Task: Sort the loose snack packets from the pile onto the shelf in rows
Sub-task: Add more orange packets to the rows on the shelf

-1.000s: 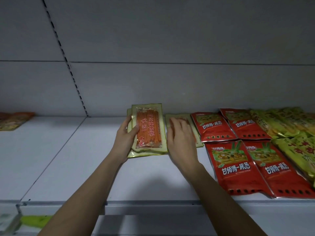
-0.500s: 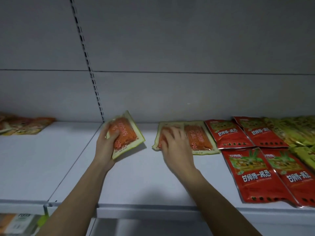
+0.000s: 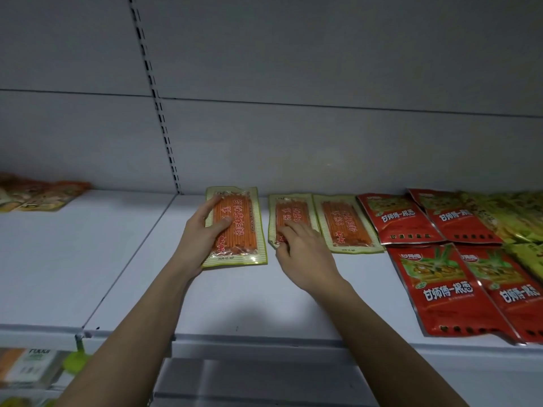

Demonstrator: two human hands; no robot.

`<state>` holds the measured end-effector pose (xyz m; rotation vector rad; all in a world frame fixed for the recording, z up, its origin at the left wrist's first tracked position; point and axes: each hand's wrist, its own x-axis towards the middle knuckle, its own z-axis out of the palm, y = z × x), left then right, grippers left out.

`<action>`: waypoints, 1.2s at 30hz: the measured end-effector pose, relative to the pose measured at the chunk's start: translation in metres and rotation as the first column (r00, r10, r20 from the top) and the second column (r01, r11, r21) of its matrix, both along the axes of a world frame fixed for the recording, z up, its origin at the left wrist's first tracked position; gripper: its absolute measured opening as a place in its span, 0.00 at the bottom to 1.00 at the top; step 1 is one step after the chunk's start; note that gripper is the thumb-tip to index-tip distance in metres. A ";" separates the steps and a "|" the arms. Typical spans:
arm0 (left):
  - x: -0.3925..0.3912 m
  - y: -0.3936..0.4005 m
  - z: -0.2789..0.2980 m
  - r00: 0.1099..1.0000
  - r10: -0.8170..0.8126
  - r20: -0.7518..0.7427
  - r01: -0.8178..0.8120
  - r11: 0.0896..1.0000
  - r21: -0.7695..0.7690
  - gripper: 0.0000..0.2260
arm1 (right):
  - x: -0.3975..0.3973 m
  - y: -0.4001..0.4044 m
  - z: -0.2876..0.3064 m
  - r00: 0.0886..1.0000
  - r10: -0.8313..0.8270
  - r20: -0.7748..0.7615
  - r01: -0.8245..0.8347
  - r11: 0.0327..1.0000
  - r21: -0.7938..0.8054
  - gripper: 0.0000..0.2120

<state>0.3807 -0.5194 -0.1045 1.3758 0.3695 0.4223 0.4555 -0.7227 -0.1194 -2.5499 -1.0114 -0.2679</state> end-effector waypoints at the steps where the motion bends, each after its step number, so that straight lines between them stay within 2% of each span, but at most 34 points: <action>1: 0.000 0.000 0.000 1.000 0.001 -0.001 -0.001 1.000 -0.003 0.24 | 0.000 0.000 0.001 1.000 -0.013 -0.005 0.013 1.000 0.001 0.19; 9: 0.000 -0.001 0.001 1.000 -0.001 -0.004 0.001 0.999 0.042 0.24 | 0.001 0.000 0.001 1.000 -0.026 0.007 0.026 0.999 0.033 0.17; 14: -0.004 -0.007 0.004 1.000 -0.028 0.014 0.027 0.997 0.073 0.24 | -0.010 0.005 0.016 0.997 -0.026 0.075 0.009 0.977 0.214 0.14; 16: -0.006 -0.010 0.003 0.997 -0.070 0.026 0.068 0.995 0.075 0.24 | -0.017 0.010 0.022 1.000 -0.018 0.010 0.015 0.963 0.268 0.14; 20: -0.012 -0.024 0.010 0.985 -0.165 0.055 0.167 0.985 -0.039 0.22 | -0.036 0.024 0.026 0.934 0.041 -0.354 0.156 0.845 0.511 0.19; 24: -0.020 -0.043 0.014 0.983 -0.169 0.064 0.176 0.977 -0.123 0.24 | -0.049 0.017 0.040 0.909 0.055 -0.414 0.224 0.772 0.595 0.19; 28: -0.033 -0.067 0.026 0.979 -0.182 0.087 0.193 0.971 -0.141 0.26 | -0.052 -0.006 0.060 0.850 0.073 -0.521 0.297 0.752 0.589 0.16; 29: -0.038 -0.075 0.029 0.983 -0.169 0.072 0.174 0.983 -0.067 0.24 | -0.054 -0.014 0.062 0.837 0.073 -0.542 0.316 0.744 0.588 0.16; 31: -0.048 -0.086 0.028 0.997 -0.080 0.019 0.073 0.968 0.242 0.21 | -0.055 -0.037 0.064 0.818 0.057 -0.572 0.354 0.734 0.579 0.15; 33: -0.054 -0.093 0.016 0.999 0.017 -0.027 0.002 0.806 0.591 0.20 | -0.057 -0.067 0.063 0.787 0.020 -0.616 0.404 0.738 0.540 0.15; 36: -0.053 -0.101 -0.005 0.988 0.042 -0.148 0.112 0.466 0.878 0.20 | -0.057 -0.110 0.062 0.762 -0.080 -0.642 0.453 0.775 0.441 0.15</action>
